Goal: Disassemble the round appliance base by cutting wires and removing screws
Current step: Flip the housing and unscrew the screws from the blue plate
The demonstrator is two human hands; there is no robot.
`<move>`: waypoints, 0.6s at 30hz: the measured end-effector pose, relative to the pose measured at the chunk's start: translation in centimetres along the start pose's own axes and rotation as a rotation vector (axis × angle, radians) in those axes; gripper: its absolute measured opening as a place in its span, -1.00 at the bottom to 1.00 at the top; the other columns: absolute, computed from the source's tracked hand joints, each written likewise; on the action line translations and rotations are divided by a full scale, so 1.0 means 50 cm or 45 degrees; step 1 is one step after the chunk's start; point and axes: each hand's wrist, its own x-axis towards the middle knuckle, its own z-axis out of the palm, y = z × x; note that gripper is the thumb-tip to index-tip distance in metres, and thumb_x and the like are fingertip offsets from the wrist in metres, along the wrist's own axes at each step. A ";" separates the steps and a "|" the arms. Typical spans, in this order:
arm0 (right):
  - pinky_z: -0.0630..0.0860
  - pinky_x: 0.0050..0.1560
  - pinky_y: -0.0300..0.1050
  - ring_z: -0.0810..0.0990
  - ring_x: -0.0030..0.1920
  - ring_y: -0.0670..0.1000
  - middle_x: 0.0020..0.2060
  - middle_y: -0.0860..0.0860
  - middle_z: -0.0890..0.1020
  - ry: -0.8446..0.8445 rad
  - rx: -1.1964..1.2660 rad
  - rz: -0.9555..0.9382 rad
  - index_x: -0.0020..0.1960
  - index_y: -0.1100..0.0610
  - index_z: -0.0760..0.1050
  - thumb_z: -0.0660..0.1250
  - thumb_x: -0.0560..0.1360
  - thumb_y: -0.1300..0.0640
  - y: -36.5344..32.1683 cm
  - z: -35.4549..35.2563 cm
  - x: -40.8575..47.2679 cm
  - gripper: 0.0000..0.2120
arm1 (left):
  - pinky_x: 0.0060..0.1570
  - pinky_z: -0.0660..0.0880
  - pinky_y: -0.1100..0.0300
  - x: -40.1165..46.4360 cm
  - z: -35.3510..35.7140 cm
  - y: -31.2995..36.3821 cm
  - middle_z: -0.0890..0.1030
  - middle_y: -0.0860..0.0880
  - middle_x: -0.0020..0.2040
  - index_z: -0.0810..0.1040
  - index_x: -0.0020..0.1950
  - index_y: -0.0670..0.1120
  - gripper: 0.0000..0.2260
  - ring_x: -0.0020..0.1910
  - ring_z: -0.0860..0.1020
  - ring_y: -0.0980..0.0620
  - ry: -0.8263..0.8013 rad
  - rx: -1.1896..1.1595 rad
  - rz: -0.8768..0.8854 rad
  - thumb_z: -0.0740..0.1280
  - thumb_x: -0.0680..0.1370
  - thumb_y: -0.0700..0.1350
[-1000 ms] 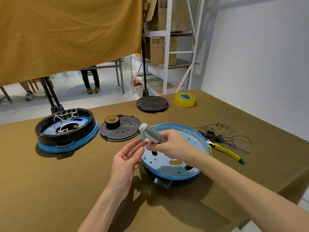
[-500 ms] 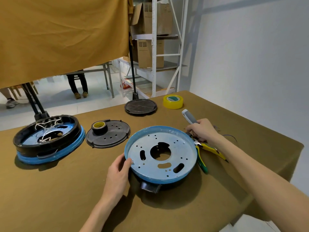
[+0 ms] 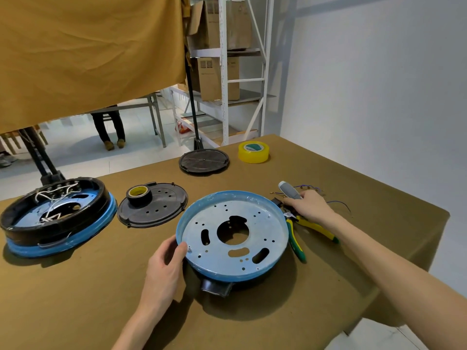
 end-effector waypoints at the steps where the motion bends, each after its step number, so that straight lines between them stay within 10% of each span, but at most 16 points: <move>1: 0.28 -0.34 -0.10 0.46 -0.35 0.06 -0.37 0.06 0.49 -0.001 -0.048 -0.023 -0.21 0.17 0.45 0.36 0.57 -0.06 0.009 0.000 -0.014 -0.67 | 0.22 0.41 0.13 -0.001 0.001 0.001 0.54 0.16 0.22 0.46 0.44 0.06 -0.66 0.31 0.46 0.07 0.006 0.002 0.002 0.27 0.67 0.04; 11: 0.56 -0.21 -0.01 0.65 -0.18 0.08 -0.21 0.06 0.66 -0.016 -0.480 -0.033 0.00 0.15 0.55 0.46 0.49 -0.14 0.043 -0.011 -0.112 -0.64 | 0.29 0.44 0.04 -0.008 0.010 0.009 0.54 0.08 0.25 0.46 0.48 -0.04 -0.66 0.31 0.45 0.05 0.082 -0.002 0.034 0.24 0.70 -0.06; 18: 0.41 -0.27 -0.06 0.60 -0.06 0.11 -0.03 0.01 0.64 0.221 -0.588 -0.259 0.12 -0.02 0.50 0.42 0.53 -0.18 0.032 -0.003 -0.099 -0.70 | 0.24 0.41 0.12 -0.015 0.007 0.017 0.53 0.12 0.24 0.46 0.48 -0.03 -0.65 0.29 0.45 0.09 0.049 0.007 0.042 0.25 0.69 -0.02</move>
